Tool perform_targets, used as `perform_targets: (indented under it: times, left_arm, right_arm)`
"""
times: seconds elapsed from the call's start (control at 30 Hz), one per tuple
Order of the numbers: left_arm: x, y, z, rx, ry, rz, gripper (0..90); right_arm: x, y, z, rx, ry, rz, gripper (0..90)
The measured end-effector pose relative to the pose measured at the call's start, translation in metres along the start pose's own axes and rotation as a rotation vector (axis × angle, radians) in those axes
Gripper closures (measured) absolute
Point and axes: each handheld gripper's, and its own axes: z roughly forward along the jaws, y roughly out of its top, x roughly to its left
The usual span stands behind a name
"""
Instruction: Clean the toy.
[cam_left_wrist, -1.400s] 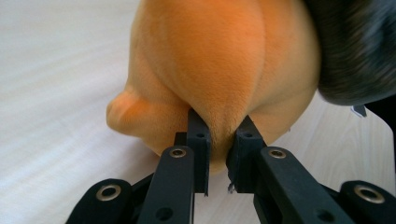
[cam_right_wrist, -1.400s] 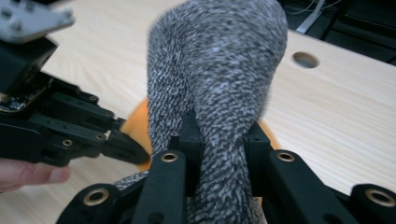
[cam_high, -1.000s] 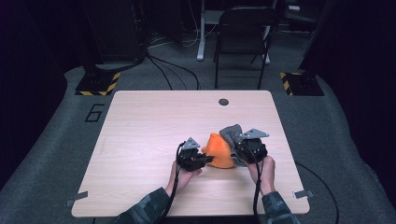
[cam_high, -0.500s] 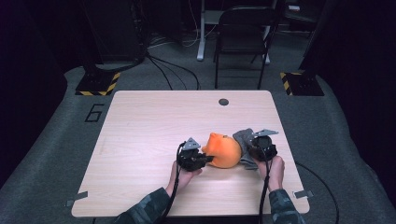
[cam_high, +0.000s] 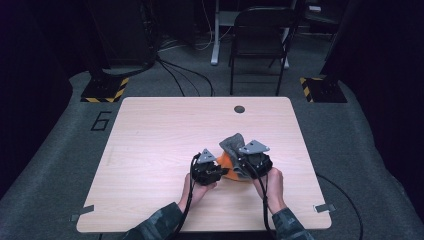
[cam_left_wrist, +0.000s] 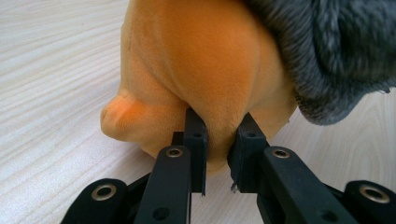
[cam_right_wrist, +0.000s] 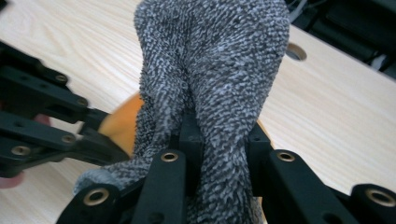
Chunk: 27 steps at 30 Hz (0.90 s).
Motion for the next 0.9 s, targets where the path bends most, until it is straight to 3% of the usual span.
perform_targets:
  times: [0.23,0.37,0.47,0.6,0.73,0.8,0.9]
  left_arm:
    - [0.000,0.001,0.001,0.003,-0.004,0.012,78.5]
    - [0.000,0.001,0.001,0.000,-0.009,0.002,78.5]
    - [0.000,0.001,0.001,-0.001,-0.010,0.003,78.5]
    - [0.001,0.000,0.001,-0.002,-0.012,0.002,78.6]
    - [0.001,0.000,0.001,-0.003,-0.017,0.003,78.5]
    - [0.002,0.000,0.001,-0.003,-0.015,0.006,78.5]
    - [0.002,0.000,0.001,-0.002,-0.012,0.003,78.6]
  right_arm:
    - [-0.033,-0.019,0.005,0.051,-0.034,0.100,75.8]
    - [-0.043,-0.026,0.009,0.082,-0.053,0.115,75.8]
    - [-0.054,-0.041,0.019,0.138,-0.088,0.150,75.9]
    - [-0.064,-0.056,0.034,0.206,-0.088,0.191,75.9]
    - [-0.067,-0.071,0.054,0.306,-0.060,0.188,75.6]
    - [-0.068,-0.075,0.059,0.309,-0.057,0.176,75.3]
    - [-0.071,-0.068,0.052,0.302,-0.073,0.179,75.4]
